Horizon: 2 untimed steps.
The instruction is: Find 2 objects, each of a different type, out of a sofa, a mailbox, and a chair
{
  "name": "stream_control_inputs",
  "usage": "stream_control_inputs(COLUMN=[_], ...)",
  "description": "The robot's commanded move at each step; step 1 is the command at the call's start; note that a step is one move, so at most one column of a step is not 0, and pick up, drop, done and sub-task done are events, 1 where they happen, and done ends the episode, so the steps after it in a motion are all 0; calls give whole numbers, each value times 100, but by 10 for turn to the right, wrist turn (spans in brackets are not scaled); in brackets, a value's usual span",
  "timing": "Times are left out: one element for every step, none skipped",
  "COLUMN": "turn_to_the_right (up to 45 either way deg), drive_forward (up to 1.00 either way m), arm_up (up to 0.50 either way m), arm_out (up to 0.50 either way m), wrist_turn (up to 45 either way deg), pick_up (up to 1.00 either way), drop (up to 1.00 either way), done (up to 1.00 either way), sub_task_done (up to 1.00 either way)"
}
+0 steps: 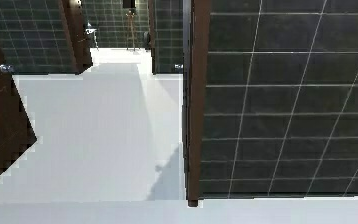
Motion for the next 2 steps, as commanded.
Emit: stream_control_inputs(turn_to_the_right=[-450, -450], drive_forward=[0, 0], arm_up=[0, 0], arm_out=[0, 0], wrist_turn=[0, 0], pick_up=[0, 0], drop=[0, 0], done=[0, 0], sub_task_done=[0, 0])
